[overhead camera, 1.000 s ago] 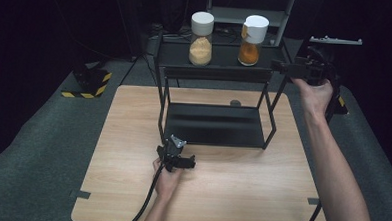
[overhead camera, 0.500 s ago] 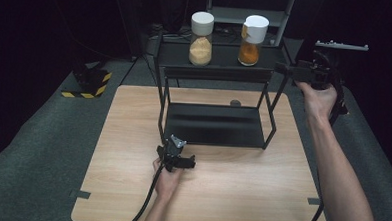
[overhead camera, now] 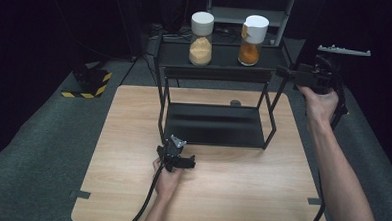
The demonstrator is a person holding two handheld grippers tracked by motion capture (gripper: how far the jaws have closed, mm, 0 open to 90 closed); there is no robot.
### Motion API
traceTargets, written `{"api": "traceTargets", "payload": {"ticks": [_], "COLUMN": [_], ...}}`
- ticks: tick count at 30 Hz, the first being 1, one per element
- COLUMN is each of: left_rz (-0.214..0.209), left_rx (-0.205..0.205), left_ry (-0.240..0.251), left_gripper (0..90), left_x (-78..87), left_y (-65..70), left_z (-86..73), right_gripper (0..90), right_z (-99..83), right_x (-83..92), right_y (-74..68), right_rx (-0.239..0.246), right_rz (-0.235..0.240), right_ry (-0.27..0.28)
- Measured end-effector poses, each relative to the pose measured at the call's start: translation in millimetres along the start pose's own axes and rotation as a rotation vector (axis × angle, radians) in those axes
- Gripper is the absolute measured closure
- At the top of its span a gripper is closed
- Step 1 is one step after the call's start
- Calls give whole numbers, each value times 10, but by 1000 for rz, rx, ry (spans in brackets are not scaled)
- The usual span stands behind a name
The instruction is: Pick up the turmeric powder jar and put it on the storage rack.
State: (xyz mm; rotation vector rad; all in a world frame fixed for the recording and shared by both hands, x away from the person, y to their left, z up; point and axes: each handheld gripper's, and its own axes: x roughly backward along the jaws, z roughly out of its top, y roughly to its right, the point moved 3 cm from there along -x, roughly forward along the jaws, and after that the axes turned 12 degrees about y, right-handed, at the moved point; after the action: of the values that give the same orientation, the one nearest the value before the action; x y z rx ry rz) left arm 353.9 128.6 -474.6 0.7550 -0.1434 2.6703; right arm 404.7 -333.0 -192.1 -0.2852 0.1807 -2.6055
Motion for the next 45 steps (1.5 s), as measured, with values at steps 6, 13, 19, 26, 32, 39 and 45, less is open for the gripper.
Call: {"api": "traceTargets", "payload": {"ticks": [6,13,19,26,32,39,45], "left_rz": [0,0,0,0,-1,-1,-1], "left_rx": [0,0,0,3,3,3,0], "left_ry": [0,0,0,1,1,0,-2], "left_gripper": [18,18,18,18,18,18,18], "left_x": [0,0,0,-1,-1,-1,0], "left_y": [0,0,0,1,0,0,-2], "left_z": [-1,0,0,-2,-2,-1,1], "right_gripper": [77,77,77,77,77,77,77], "right_z": [-59,-124,-169,-237,-283,-335,-402], "right_x": [49,66,71,90,94,77,73], "right_y": [18,44,40,28,38,39,34], "right_rx": [8,8,20,24,23,27,30], "right_rz": [7,12,9,13,16,18,21], "right_ry": [-3,-11,-26,-28,-28,-40,-48]}}
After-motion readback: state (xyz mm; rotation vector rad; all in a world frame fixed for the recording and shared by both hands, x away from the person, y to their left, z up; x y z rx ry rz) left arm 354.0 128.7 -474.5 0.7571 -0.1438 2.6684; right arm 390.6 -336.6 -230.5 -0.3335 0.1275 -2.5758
